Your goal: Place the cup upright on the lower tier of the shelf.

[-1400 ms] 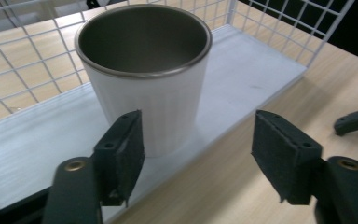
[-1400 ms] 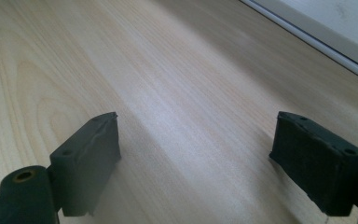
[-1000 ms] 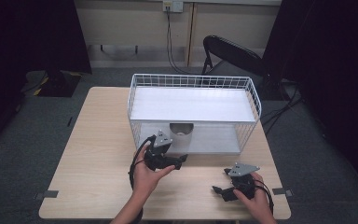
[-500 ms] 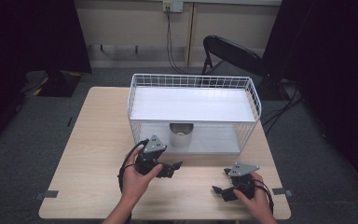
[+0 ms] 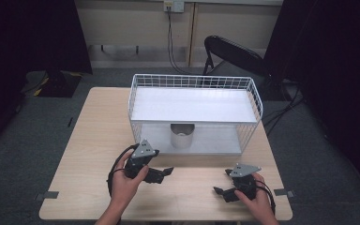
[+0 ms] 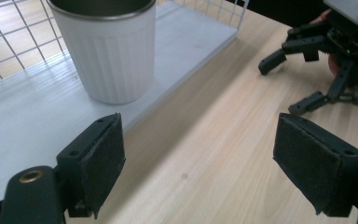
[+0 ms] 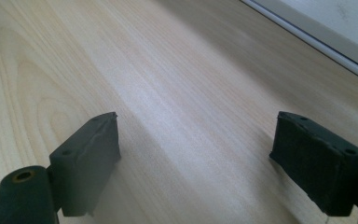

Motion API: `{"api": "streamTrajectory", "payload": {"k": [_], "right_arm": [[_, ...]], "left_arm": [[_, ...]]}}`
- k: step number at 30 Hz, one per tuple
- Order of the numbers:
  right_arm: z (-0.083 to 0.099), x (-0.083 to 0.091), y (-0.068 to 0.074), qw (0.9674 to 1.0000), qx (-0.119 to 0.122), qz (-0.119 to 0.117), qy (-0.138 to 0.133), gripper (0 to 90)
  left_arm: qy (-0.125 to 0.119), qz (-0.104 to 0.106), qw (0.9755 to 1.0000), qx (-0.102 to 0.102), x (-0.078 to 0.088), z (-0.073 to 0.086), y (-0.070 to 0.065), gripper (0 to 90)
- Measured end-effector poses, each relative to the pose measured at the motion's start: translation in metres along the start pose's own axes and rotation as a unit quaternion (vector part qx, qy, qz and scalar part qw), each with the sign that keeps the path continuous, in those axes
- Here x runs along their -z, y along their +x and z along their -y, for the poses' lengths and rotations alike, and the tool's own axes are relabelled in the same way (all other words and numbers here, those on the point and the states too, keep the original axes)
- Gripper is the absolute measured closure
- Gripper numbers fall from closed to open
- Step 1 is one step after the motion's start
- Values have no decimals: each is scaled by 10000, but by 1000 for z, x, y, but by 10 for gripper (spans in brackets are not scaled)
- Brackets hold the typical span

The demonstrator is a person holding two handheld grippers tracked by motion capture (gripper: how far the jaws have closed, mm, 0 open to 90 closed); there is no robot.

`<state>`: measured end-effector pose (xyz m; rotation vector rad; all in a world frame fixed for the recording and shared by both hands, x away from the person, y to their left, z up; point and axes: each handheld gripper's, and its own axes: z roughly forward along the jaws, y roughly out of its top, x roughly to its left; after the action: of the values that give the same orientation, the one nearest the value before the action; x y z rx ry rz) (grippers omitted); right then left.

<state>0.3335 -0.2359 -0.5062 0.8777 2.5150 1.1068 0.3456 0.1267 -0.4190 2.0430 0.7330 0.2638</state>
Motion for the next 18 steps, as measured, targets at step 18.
{"api": "streamTrajectory", "payload": {"k": [18], "right_arm": [[0,0,0,10000,0,1,-1,142]], "left_arm": [[39,83,9999,69,25,19,10,161]]}}
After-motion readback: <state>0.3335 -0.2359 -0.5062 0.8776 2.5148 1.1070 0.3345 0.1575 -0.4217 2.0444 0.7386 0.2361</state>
